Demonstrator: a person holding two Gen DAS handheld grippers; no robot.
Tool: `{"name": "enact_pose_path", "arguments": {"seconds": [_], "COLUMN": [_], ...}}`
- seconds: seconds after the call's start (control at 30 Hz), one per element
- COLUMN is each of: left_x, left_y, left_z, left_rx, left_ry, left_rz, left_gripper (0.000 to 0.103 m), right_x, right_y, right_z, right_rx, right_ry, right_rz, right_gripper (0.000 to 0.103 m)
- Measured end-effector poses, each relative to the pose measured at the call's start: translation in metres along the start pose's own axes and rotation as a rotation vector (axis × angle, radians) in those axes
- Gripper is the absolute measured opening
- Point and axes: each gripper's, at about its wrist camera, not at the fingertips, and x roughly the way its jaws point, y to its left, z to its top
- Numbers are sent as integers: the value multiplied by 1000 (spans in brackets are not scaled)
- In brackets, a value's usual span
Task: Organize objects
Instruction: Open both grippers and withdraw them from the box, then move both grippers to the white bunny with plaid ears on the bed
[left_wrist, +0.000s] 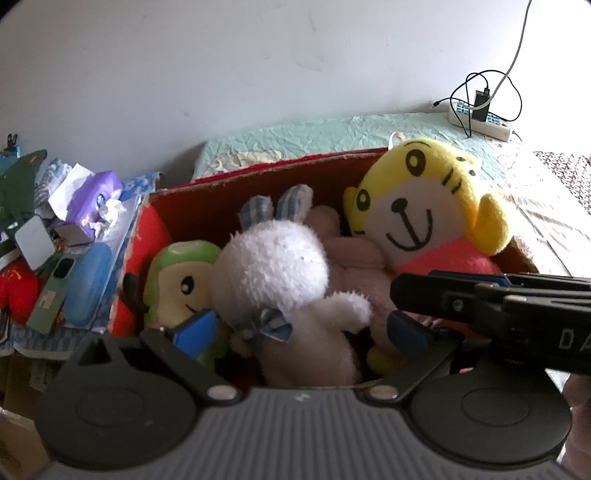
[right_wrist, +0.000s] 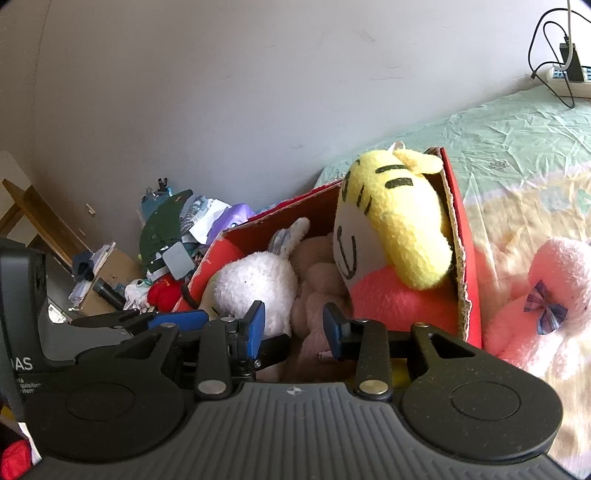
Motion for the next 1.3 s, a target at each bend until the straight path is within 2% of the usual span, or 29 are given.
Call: {"name": "enact_pose_path", "arguments": {"seconds": [0.47, 0.77, 0.97, 1.17, 1.3], "left_x": [-28, -56, -77, -84, -78], "left_y": [-23, -45, -67, -99, -120], "left_z": [-7, -13, -19, -24, -27], "left_rx": [-37, -72, -87, -74, -66], "left_ry": [-24, -45, -75, -86, -64], "left_rz": [75, 93, 48, -22, -72], "left_gripper": [99, 99, 99, 99, 99], "right_x": [-21, -58, -88, -103, -112], "right_y": [-10, -26, -46, -76, -99], "right_z": [2, 4, 4, 1, -5], "right_rx": [-15, -34, -25, 15, 57], "right_ry": [25, 28, 13, 24, 38], "right_rz": [110, 192, 206, 167, 126], "right_gripper": [38, 40, 40, 40, 40]}}
